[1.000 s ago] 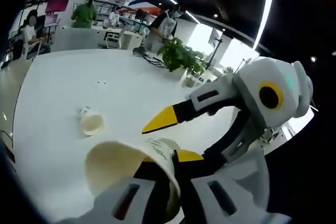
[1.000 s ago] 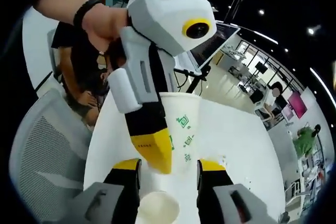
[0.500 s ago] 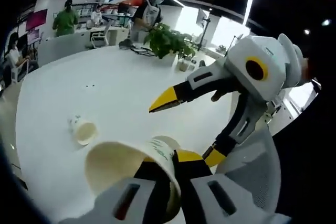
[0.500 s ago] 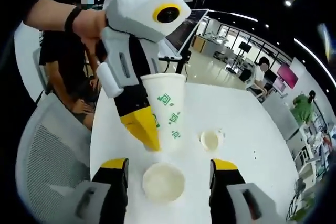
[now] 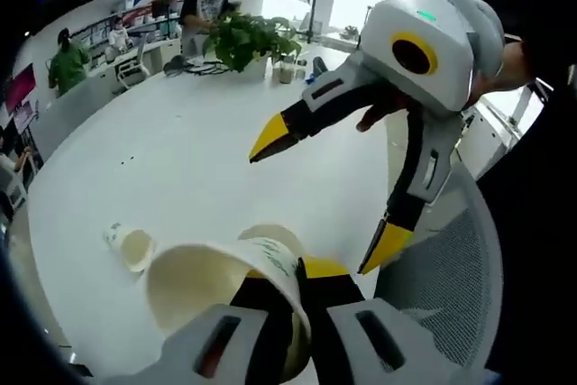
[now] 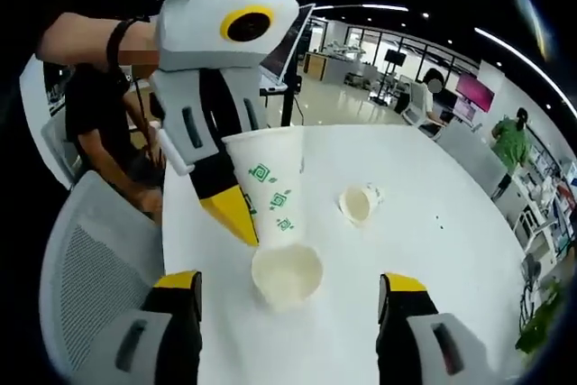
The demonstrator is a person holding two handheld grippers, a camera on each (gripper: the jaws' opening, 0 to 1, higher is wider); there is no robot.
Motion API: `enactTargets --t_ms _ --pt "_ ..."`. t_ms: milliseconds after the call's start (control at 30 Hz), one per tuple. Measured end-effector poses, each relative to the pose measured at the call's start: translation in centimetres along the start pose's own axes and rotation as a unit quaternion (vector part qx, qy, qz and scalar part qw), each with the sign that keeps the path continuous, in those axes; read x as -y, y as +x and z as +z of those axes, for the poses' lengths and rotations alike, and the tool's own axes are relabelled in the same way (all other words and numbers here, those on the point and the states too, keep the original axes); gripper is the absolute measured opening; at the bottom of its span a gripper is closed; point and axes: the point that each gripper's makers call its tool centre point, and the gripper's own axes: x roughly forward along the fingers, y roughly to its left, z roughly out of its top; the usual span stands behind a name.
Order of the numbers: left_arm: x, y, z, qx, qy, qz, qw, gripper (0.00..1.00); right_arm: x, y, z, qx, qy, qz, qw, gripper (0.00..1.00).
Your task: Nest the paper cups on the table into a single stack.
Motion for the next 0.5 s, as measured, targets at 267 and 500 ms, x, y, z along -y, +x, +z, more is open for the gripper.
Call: enactTargets --t_ms 267,500 --pt "0.2 1.8 -1.0 -0.046 0.039 -0.001 0.9982 0.00 -0.4 -1.1 -2.2 -0.006 0.032 -0.004 0.9995 0.88" --pt "0.8 2.9 -0.8 -0.068 0.068 -0.003 0.9953 0.00 -1.1 -1.9 -4.4 -0.014 0.058 -0.007 0.9982 0.88"
